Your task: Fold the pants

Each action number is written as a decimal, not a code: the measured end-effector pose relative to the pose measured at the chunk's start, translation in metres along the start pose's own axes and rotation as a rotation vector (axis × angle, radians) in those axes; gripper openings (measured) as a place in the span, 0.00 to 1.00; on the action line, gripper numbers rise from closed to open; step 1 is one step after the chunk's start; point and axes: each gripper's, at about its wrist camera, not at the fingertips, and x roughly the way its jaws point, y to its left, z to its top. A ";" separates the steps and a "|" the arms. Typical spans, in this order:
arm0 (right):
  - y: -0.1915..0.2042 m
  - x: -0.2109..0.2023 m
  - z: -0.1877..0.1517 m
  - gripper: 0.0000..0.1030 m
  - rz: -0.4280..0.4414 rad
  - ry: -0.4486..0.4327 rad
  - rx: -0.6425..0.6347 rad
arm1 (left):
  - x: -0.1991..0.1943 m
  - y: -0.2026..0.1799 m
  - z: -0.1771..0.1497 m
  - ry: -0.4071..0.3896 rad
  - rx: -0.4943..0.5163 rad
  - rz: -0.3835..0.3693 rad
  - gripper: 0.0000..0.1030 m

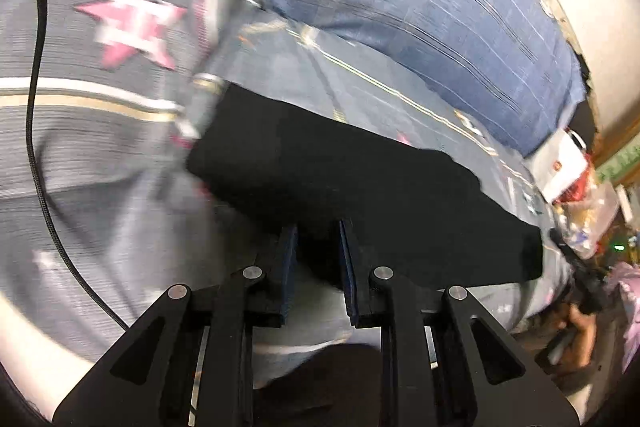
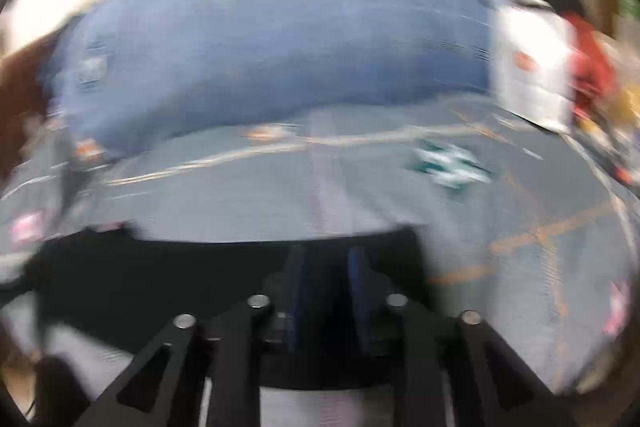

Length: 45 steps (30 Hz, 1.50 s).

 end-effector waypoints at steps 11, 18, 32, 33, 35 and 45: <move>0.249 0.024 -0.013 0.38 0.677 0.133 -0.492 | 0.000 0.040 0.025 -0.148 -0.066 0.095 0.63; 0.330 0.069 -0.062 0.38 0.634 0.228 -0.791 | 0.041 0.027 0.038 -0.049 0.004 0.105 0.63; 0.327 0.069 -0.100 0.47 0.263 0.009 -1.071 | 0.035 0.026 0.056 0.011 -0.067 -0.100 0.63; 0.328 0.071 -0.096 0.47 0.271 0.001 -1.050 | 0.028 0.027 0.058 0.005 -0.076 -0.120 0.63; 0.329 0.069 -0.083 0.47 0.337 -0.018 -0.968 | 0.016 0.031 0.062 -0.010 -0.091 -0.133 0.63; 0.329 0.040 -0.033 0.49 0.620 -0.053 -0.702 | -0.025 0.045 0.067 -0.097 -0.100 -0.067 0.63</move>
